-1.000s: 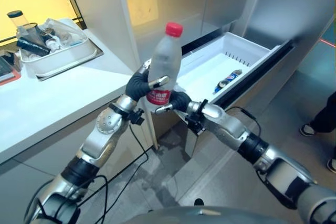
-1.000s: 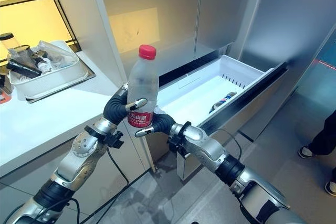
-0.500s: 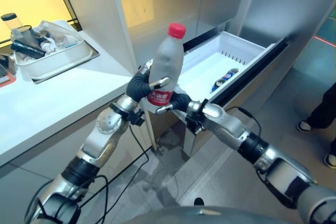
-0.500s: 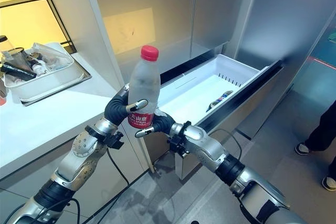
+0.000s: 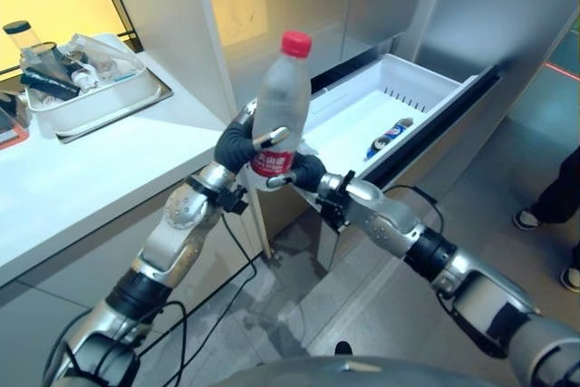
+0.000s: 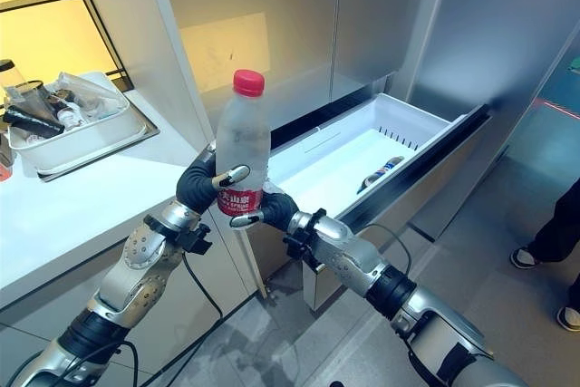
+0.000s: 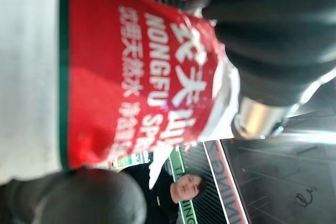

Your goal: Take the drinks into the refrigerator

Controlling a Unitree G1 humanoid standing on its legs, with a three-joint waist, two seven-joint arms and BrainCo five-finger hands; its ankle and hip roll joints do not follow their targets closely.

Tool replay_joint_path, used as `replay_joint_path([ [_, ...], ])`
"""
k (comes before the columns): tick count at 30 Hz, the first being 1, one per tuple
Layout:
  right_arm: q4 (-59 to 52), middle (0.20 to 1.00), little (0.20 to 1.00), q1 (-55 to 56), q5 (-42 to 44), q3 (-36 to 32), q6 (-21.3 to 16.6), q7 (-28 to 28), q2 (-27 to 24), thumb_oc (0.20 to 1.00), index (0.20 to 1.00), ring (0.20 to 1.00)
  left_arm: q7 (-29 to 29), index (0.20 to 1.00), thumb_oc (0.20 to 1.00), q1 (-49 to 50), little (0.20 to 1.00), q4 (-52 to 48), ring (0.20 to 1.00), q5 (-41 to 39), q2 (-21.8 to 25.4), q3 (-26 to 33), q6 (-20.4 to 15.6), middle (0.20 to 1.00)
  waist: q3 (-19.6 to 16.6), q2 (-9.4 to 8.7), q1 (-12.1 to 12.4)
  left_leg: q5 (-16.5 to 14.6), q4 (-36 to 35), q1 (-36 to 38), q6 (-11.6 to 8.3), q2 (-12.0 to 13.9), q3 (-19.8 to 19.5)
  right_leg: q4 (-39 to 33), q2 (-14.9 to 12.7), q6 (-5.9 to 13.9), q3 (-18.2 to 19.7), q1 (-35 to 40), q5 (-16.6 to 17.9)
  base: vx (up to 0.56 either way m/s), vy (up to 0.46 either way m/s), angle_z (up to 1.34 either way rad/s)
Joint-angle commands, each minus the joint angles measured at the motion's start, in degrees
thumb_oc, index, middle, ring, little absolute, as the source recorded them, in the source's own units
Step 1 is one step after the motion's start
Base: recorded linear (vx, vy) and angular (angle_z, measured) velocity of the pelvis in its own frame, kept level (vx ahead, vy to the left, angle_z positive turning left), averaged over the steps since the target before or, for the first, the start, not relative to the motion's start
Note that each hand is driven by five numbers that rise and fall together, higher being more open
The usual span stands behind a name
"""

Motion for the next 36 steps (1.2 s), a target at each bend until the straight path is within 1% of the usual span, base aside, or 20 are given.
replay_joint_path([
  [1, -3.35, 1.000, 1.000, -10.31, 5.07, -4.10, -3.52, -0.26, 3.62, 1.000, 1.000, 1.000, -1.57, 0.200, 0.200, -7.22, 0.200, -4.37, 0.200, -0.90, -1.23, -1.44, -3.02, 0.200, -0.70, -2.20, 0.41, -6.34, 2.47, 0.74, 3.45, -2.87, -0.94, 2.16, -1.14, 2.47, 0.73, 5.32, -8.63, 0.00, 0.000, 0.00],
  [12, -4.26, 1.000, 1.000, -10.73, 4.61, -5.10, -4.20, -0.15, 2.34, 1.000, 1.000, 1.000, -1.94, 0.200, 0.200, -6.30, 0.200, -4.89, 0.200, -1.15, -1.13, -0.99, -2.85, 0.200, -0.77, -2.25, 0.38, -6.34, 2.53, 0.74, 3.48, -2.79, -0.95, 2.16, -1.07, 2.40, 0.53, 5.45, -8.75, 0.00, 0.000, 0.00],
  [23, -3.79, 1.000, 1.000, -12.03, 5.67, -6.25, -4.87, -0.57, 2.29, 1.000, 1.000, 1.000, -2.34, 0.200, 0.200, -6.07, 0.200, -4.90, 0.200, -1.50, -1.10, -1.10, -2.74, 0.200, -0.74, -2.28, 0.45, -6.22, 2.42, 0.85, 3.44, -2.74, -0.97, 2.07, -1.08, 2.40, 0.38, 5.64, -8.67, 0.00, 0.000, 0.00],
  [24, -3.84, 0.849, 0.849, -12.10, 5.78, -6.33, -4.91, -0.63, 2.37, 0.849, 0.849, 0.849, -2.39, 0.200, 0.200, -6.08, 0.200, -4.87, 0.200, -1.51, -1.09, -1.06, -2.72, 0.200, -0.76, -2.29, 0.46, -6.24, 2.42, 0.86, 3.42, -2.71, -0.95, 2.05, -1.08, 2.37, 0.41, 5.67, -8.69, 0.00, 0.000, 0.00],
  [25, -3.83, 0.815, 0.815, -12.22, 6.06, -6.43, -5.03, -0.70, 2.45, 0.815, 0.815, 0.815, -2.40, 0.200, 0.200, -6.10, 0.200, -4.81, 0.200, -1.57, -1.09, -1.14, -2.65, 0.200, -0.75, -2.30, 0.44, -6.24, 2.42, 0.87, 3.41, -2.71, -0.92, 2.04, -1.09, 2.36, 0.44, 5.67, -8.69, 0.00, 0.000, 0.00],
  [26, -3.67, 0.809, 0.809, -12.26, 6.20, -6.47, -5.01, -0.72, 2.57, 0.809, 0.809, 0.809, -2.40, 0.200, 0.200, -6.18, 0.200, -4.70, 0.200, -1.57, -1.13, -1.21, -2.61, 0.200, -0.77, -2.31, 0.45, -6.27, 2.44, 0.89, 3.42, -2.70, -0.94, 2.06, -1.08, 2.37, 0.45, 5.65, -8.68, 0.00, 0.000, 0.00],
  [27, -3.71, 0.567, 0.567, -12.38, 6.23, -6.41, -5.03, -0.78, 2.58, 0.567, 0.567, 0.567, -2.32, 0.200, 0.200, -6.30, 0.200, -4.64, 0.200, -1.51, -1.06, -1.23, -2.68, 0.200, -0.76, -2.32, 0.45, -6.27, 2.44, 0.90, 3.41, -2.73, -0.94, 2.05, -1.07, 2.36, 0.48, 5.65, -8.66, 0.00, 0.000, 0.00],
  [28, -3.98, 0.200, 0.200, -12.43, 6.41, -6.28, -5.01, -0.61, 2.59, 0.200, 0.200, 0.200, -2.36, 0.200, 0.200, -6.33, 0.200, -4.61, 0.200, -1.55, -1.07, -1.21, -2.65, 0.200, -0.76, -2.33, 0.43, -6.27, 2.41, 0.92, 3.40, -2.73, -0.90, 2.05, -1.06, 2.33, 0.50, 5.68, -8.67, 0.00, 0.000, 0.00],
  [36, -3.88, 0.200, 0.200, -12.06, 7.03, -6.55, -5.12, -0.67, 3.30, 0.200, 0.200, 0.200, -2.74, 0.200, 0.200, -6.15, 0.200, -4.40, 0.200, -2.10, -1.49, -1.70, -2.39, 0.200, -0.71, -2.28, 0.38, -6.27, 2.48, 0.83, 3.44, -2.79, -0.90, 2.04, -1.10, 2.41, 0.47, 5.62, -8.60, 0.00, 0.000, 0.00],
])
